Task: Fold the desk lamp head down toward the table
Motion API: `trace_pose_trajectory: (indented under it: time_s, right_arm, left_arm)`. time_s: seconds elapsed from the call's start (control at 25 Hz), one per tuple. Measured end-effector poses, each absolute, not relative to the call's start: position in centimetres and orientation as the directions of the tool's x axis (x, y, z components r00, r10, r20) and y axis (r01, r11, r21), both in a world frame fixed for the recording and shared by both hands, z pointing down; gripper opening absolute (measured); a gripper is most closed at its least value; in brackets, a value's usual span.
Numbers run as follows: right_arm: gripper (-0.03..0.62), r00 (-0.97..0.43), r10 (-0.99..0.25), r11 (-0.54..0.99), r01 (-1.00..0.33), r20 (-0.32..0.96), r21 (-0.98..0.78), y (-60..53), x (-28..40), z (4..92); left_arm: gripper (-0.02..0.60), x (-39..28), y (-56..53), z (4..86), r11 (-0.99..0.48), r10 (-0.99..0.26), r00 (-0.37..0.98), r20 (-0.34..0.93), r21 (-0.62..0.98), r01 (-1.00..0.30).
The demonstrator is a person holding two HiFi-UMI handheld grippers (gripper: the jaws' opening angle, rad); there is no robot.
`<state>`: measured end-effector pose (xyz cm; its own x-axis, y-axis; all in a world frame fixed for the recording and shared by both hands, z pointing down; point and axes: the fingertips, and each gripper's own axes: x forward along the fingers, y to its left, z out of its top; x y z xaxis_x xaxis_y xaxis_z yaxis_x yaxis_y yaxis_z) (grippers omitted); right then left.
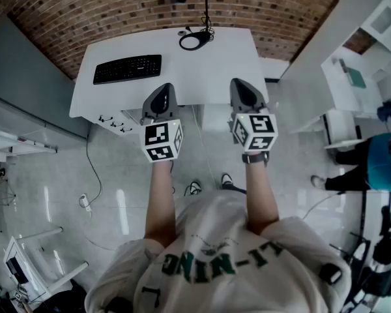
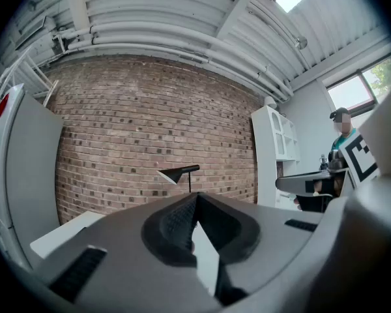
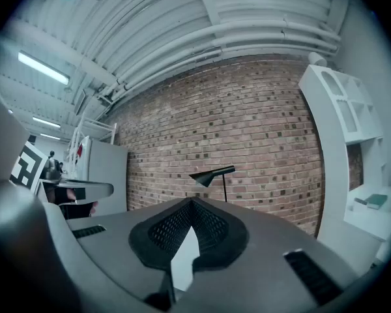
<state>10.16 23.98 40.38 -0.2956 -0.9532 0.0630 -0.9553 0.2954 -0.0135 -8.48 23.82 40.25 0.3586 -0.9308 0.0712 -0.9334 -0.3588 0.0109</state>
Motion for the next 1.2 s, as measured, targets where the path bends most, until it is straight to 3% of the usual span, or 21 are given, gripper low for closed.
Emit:
trace_pose_trajectory:
  time_s: [0.52,0.8,1.0,1.2]
  right_arm:
    - [0.002,-0.356,-0.929,0.352,-0.934,0.099,-0.055,19.2,7.4,41.9]
    - [0.002,-0.431,-0.897,0.417,-0.899,0.102,-0.133,9.7,6.0,43.3]
    - [0.003,-0.533,-0.846,0.532,-0.846,0.020,-0.043,1.6,4.9,39.8]
    - [0.002,-0.595,-0.804,0.593,-0.802,0.001,-0.072,-5.4,5.8,38.1]
  left_arm:
    - [0.001,-10.5,19.4,42.0,-0.340,-0.931,0.343,0.124,0.050,-0.939]
    - [0.001,-10.9,12.3,42.6,-0.289,-0.948,0.294,0.125,0.058,-0.956]
    - [0.000,-9.7,4.7,40.2,-0.264,-0.958,0.270,0.098,0.069,-0.962]
    - [0.000,-7.1,-2.0,39.4,-0.236,-0.964,0.246,0.105,0.093,-0.967]
